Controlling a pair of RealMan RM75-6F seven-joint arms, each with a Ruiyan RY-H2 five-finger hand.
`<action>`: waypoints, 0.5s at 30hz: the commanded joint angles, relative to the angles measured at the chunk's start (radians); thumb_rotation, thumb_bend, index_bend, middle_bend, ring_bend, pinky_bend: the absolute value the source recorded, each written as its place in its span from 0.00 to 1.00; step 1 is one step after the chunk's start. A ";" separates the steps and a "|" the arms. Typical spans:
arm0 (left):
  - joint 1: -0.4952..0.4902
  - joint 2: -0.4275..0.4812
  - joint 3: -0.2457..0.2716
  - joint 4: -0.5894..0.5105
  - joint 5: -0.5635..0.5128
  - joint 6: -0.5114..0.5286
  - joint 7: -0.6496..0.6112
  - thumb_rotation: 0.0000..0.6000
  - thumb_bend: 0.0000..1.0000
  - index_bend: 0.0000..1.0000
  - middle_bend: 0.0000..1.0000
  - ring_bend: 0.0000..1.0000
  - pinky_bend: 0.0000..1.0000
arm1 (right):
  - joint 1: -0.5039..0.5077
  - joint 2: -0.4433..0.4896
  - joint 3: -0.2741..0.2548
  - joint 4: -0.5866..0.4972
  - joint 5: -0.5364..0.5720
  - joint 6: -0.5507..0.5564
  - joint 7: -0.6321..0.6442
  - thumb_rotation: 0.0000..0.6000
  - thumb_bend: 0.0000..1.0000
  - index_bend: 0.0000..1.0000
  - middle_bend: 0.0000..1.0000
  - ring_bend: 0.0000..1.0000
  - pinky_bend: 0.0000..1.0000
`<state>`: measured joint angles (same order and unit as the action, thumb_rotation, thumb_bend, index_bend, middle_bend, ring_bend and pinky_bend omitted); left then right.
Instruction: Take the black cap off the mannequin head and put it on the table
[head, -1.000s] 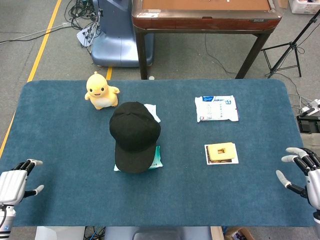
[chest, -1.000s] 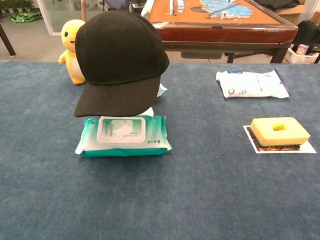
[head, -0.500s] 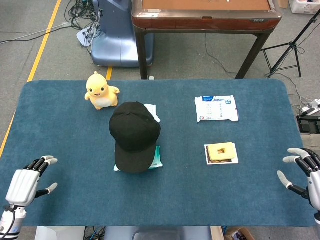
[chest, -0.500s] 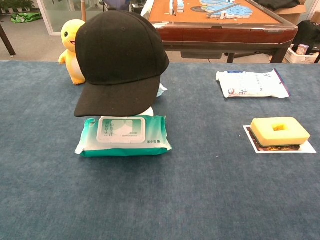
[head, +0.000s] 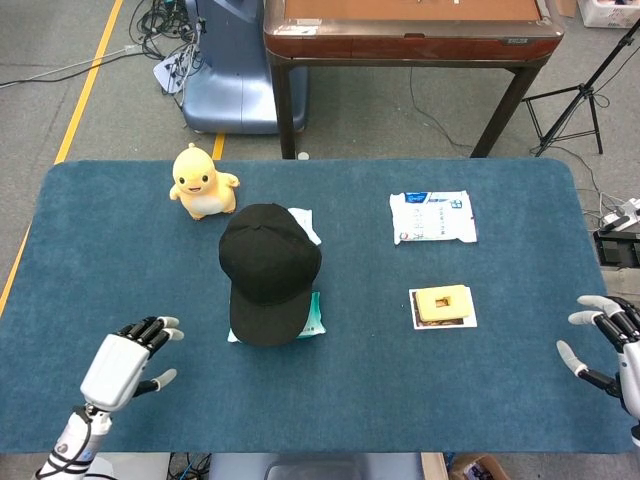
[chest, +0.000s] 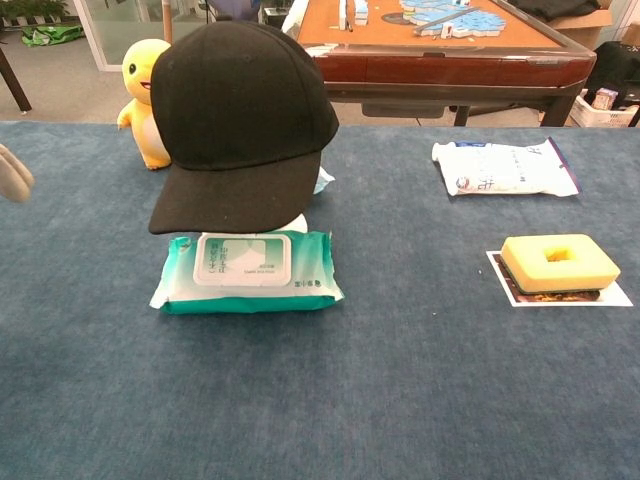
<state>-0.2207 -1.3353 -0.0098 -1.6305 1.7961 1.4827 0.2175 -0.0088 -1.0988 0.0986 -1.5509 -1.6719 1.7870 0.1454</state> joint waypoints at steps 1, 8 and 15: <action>-0.021 -0.031 -0.007 -0.007 0.003 -0.023 0.027 1.00 0.09 0.41 0.33 0.30 0.50 | 0.001 0.000 0.000 0.000 0.000 -0.001 0.000 1.00 0.24 0.46 0.34 0.28 0.50; -0.050 -0.092 -0.038 -0.009 -0.008 -0.037 0.083 1.00 0.09 0.41 0.33 0.30 0.50 | 0.002 0.001 0.000 -0.001 0.002 -0.005 -0.001 1.00 0.25 0.46 0.34 0.28 0.50; -0.074 -0.126 -0.047 -0.035 -0.008 -0.054 0.124 1.00 0.09 0.43 0.35 0.30 0.50 | 0.003 0.003 -0.002 -0.001 0.000 -0.009 0.000 1.00 0.25 0.46 0.34 0.28 0.50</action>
<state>-0.2908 -1.4569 -0.0558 -1.6606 1.7888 1.4326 0.3370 -0.0059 -1.0960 0.0968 -1.5519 -1.6723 1.7778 0.1456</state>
